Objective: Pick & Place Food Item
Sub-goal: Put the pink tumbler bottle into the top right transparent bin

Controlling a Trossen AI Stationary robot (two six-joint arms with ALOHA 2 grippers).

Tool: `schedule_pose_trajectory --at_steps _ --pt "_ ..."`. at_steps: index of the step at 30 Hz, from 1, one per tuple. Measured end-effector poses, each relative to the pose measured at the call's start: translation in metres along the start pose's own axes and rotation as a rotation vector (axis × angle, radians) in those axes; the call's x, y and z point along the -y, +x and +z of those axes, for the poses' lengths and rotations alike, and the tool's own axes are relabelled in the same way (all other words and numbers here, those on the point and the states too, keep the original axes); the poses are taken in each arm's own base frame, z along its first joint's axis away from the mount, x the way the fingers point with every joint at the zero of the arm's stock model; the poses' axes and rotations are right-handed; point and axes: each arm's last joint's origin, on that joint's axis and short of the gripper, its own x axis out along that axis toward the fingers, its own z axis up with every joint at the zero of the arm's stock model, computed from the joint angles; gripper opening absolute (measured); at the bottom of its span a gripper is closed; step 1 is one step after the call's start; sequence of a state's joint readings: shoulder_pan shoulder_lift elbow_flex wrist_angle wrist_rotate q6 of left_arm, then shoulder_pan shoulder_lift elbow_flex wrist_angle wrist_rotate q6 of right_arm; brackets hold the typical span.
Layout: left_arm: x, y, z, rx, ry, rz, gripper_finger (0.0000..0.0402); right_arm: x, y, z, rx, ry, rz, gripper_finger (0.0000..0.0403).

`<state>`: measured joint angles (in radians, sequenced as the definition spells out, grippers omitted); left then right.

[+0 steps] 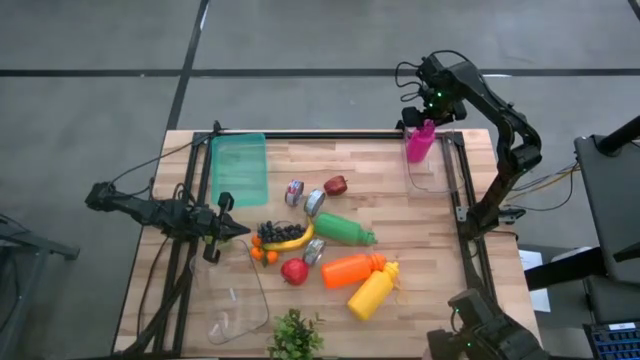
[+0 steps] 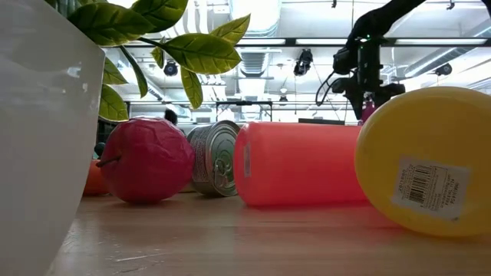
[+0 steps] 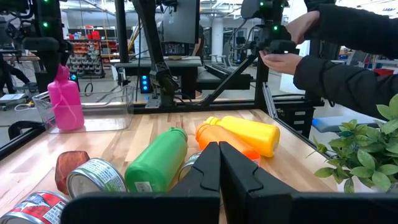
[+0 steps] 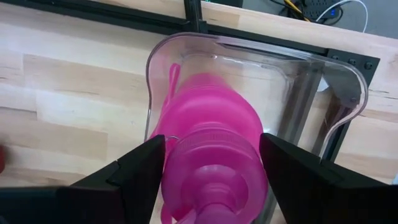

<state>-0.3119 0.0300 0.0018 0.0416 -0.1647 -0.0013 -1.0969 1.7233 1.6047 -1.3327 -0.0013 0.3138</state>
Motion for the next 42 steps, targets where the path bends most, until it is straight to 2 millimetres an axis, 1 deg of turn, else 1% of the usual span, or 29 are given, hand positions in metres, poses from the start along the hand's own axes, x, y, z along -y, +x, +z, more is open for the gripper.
schedule_pose_trajectory --at_steps 8,24,34,39,42 --pt "0.0 0.0 0.0 0.0 0.0 0.0 0.0 0.0 -0.002 -0.003 -0.014 -0.001 -0.004 0.026" --pt "0.0 0.0 0.0 0.0 0.0 0.0 0.0 -0.002 -0.024 -0.017 0.042 -0.025 0.02 0.026" --pt "0.0 0.0 0.0 0.0 0.0 0.0 0.0 -0.004 -0.023 -0.016 0.048 -0.03 0.016 0.0261" --pt "0.0 0.0 0.0 0.0 0.0 0.0 0.0 -0.002 -0.023 -0.016 0.07 -0.028 -0.051 0.0261" --pt "0.0 0.0 0.0 0.0 0.0 0.0 0.0 -0.002 -0.023 -0.016 0.07 -0.028 -0.057 0.0261"
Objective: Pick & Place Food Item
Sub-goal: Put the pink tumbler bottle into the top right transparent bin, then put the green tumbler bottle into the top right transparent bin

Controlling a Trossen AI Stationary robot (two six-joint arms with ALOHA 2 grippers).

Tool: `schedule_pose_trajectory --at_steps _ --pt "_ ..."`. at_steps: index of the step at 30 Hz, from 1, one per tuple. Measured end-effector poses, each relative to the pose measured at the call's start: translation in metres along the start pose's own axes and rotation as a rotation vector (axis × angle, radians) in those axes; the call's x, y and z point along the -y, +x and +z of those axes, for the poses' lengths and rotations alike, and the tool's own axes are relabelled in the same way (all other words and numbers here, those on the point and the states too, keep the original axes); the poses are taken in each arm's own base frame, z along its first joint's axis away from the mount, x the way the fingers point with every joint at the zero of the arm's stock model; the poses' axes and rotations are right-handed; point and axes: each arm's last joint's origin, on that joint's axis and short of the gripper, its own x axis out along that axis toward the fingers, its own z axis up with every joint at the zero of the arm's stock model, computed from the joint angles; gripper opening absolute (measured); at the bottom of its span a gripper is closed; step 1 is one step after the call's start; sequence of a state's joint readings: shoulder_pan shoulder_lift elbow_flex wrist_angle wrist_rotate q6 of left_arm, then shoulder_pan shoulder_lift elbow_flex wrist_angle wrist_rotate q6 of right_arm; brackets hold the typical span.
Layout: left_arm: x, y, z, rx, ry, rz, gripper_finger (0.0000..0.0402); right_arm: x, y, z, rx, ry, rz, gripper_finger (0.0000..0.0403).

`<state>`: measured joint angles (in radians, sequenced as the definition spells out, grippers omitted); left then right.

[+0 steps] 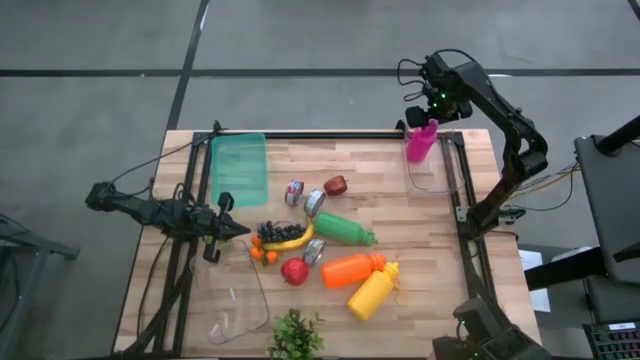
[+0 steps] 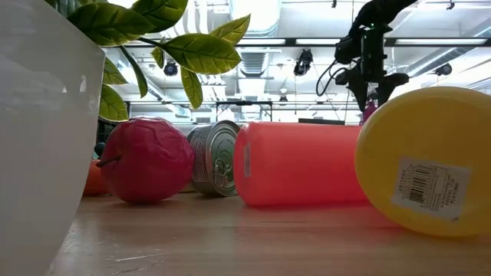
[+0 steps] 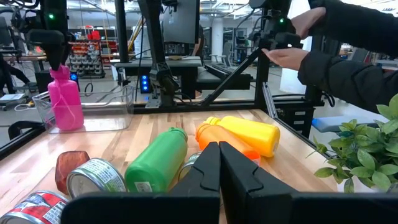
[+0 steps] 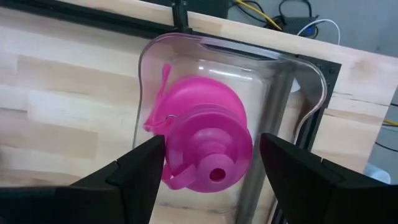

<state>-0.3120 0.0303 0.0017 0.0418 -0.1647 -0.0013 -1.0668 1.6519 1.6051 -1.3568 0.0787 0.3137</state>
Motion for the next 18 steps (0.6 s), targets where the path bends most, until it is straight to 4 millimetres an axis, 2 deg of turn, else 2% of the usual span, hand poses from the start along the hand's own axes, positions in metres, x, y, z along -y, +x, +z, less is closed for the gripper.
schedule_pose_trajectory --at_steps 12,15,18 --pt "0.0 0.0 0.0 0.0 0.0 0.0 0.0 0.001 -0.011 -0.006 0.022 -0.005 0.036 0.0261" --pt "0.0 0.0 0.0 0.0 0.0 0.0 0.0 0.001 -0.027 -0.012 0.064 -0.017 0.071 0.0261" --pt "0.0 0.0 0.0 0.0 0.0 0.0 0.0 -0.004 -0.057 -0.025 0.162 -0.067 0.123 0.0261"
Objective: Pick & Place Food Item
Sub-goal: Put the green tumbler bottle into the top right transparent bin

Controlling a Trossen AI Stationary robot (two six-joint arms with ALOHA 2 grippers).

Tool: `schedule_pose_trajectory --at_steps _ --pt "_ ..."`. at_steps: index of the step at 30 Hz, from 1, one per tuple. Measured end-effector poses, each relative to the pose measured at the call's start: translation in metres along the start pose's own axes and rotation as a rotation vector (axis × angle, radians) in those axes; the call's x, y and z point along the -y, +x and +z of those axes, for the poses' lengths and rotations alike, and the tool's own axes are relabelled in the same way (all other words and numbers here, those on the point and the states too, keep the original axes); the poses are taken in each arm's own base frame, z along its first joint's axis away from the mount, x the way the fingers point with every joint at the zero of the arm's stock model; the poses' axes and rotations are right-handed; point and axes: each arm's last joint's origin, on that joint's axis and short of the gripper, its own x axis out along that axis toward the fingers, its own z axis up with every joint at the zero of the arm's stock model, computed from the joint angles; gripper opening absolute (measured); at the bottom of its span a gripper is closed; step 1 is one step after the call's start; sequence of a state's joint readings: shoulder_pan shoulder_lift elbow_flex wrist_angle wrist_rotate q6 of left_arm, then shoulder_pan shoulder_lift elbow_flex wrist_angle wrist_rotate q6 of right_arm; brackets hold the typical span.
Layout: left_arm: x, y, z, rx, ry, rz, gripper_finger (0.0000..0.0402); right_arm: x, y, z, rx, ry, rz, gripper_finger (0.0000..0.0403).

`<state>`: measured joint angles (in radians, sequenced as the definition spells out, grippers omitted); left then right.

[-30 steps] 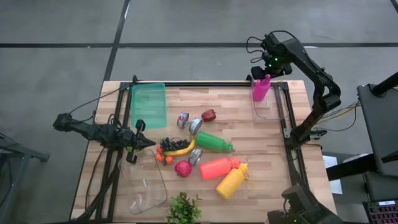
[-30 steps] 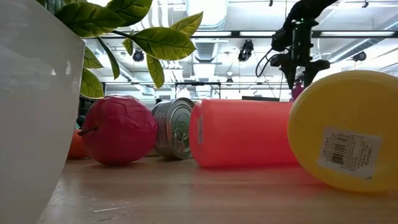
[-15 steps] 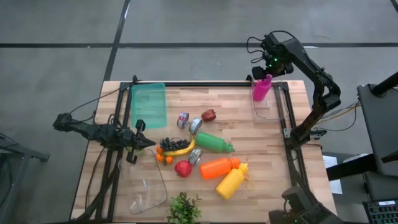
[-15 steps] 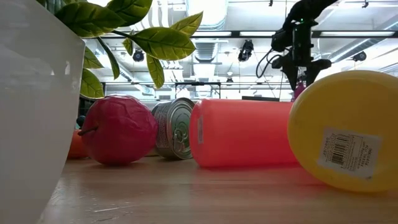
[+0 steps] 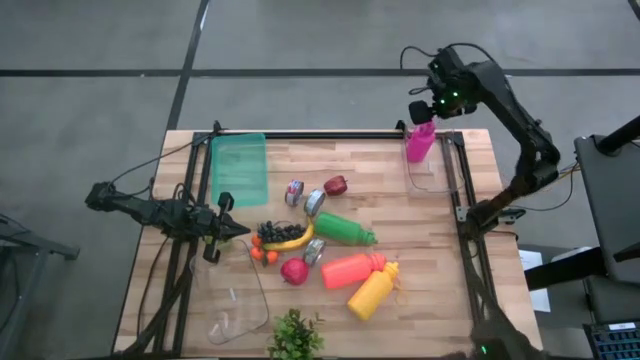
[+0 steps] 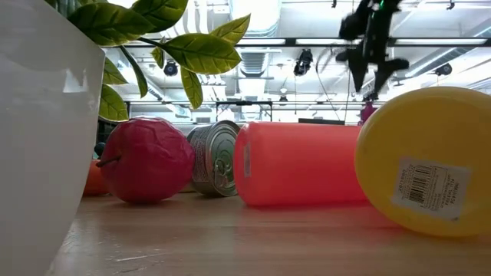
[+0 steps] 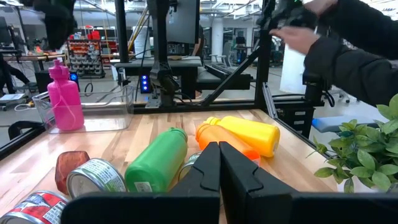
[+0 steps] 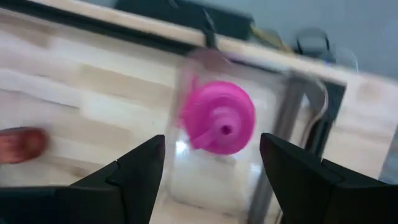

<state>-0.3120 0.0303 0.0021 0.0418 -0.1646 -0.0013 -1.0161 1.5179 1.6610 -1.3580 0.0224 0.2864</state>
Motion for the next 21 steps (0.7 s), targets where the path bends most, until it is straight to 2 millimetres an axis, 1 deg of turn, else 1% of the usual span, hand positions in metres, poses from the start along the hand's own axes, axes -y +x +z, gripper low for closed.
schedule_pose_trajectory --at_steps 3,7,9,11,13,16,19,21 --pt "0.0 0.0 0.0 0.0 0.0 0.0 0.0 -0.014 -0.029 -0.014 0.123 -0.058 0.038 0.0261" --pt "0.0 0.0 0.0 0.0 0.0 0.0 0.0 -0.038 -0.067 -0.04 0.295 -0.129 0.171 0.0261" --pt "0.0 0.0 0.0 0.0 0.0 0.0 0.0 -0.051 -0.081 -0.055 0.376 -0.197 0.202 0.0261" --pt "0.0 0.0 0.0 0.0 0.0 0.0 0.0 -0.066 -0.09 -0.074 0.433 -0.267 0.202 0.0261" --pt "0.0 0.0 0.0 0.0 0.0 0.0 0.0 -0.08 -0.092 -0.096 0.462 -0.334 0.175 0.0261" --pt "0.0 0.0 0.0 0.0 0.0 0.0 0.0 -0.1 -0.088 -0.133 0.494 -0.438 0.146 0.0261" --pt "0.0 0.0 0.0 0.0 0.0 0.0 0.0 -0.116 -0.075 -0.172 0.567 -0.487 0.138 0.0261" --pt "0.0 0.0 0.0 0.0 0.0 0.0 0.0 -0.126 -0.063 -0.195 0.65 -0.471 0.161 0.0261"
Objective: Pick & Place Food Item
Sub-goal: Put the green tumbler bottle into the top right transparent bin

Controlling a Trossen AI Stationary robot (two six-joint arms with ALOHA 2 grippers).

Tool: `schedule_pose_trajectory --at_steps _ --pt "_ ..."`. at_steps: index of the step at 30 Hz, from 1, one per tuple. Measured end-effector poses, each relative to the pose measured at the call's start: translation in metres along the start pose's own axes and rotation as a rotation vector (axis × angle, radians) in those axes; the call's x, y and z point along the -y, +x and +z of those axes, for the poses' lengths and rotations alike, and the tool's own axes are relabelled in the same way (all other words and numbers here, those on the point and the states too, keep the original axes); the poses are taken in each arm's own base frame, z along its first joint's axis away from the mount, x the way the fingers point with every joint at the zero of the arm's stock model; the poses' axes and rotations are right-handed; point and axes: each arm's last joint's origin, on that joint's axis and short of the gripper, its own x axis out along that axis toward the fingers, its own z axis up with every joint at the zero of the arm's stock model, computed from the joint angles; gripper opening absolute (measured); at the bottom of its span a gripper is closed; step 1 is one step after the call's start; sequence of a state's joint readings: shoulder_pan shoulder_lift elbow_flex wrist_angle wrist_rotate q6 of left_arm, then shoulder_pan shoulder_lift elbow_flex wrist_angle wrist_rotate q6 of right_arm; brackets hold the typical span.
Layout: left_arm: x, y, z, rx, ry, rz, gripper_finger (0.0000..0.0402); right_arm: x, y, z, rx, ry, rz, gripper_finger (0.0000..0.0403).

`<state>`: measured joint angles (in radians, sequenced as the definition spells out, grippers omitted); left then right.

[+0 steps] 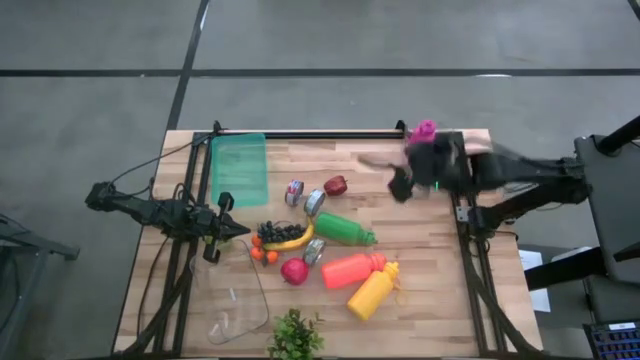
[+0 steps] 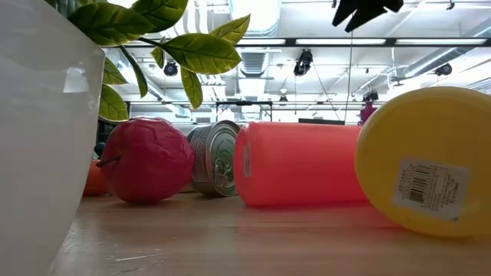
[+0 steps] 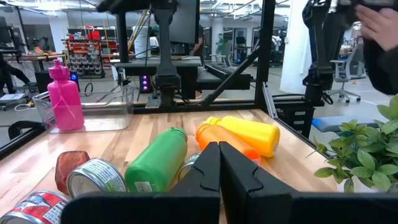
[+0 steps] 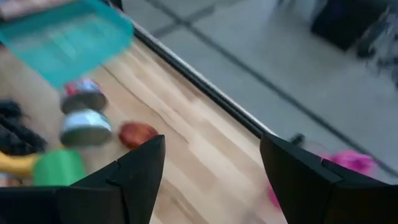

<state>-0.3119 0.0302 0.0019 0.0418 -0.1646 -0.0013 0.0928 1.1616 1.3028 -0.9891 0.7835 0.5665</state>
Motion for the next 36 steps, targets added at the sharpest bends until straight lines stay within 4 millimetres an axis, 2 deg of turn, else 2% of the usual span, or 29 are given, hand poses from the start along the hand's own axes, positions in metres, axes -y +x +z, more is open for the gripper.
schedule_pose_trajectory --at_steps 4,7,10,15,18,21,28,36 --pt "0.0 0.0 0.0 0.0 0.0 0.0 0.0 -0.03 -0.003 -0.038 0.136 -0.014 0.094 0.0261" --pt "0.0 0.0 0.0 0.0 0.0 0.0 0.0 -0.042 -0.001 -0.061 0.187 -0.042 0.188 0.0261" --pt "0.0 0.0 0.0 0.0 0.0 0.0 0.0 -0.046 0.004 -0.078 0.226 -0.023 0.26 0.027" --pt "0.0 0.0 0.0 0.0 0.0 0.0 0.0 -0.048 0.019 -0.105 0.209 -0.032 0.41 0.0317" --pt "0.0 0.0 0.0 0.0 0.0 0.0 0.0 -0.05 0.032 -0.124 0.204 -0.036 0.411 0.0335" --pt "0.0 0.0 0.0 0.0 0.0 0.0 0.0 -0.054 0.043 -0.141 0.168 -0.082 0.395 0.0337" --pt "0.0 0.0 0.0 0.0 0.0 0.0 0.0 -0.061 0.057 -0.159 0.094 -0.16 0.386 0.0322" --pt "0.0 0.0 0.0 0.0 0.0 0.0 0.0 -0.064 0.069 -0.174 -0.049 -0.146 0.389 0.0302"
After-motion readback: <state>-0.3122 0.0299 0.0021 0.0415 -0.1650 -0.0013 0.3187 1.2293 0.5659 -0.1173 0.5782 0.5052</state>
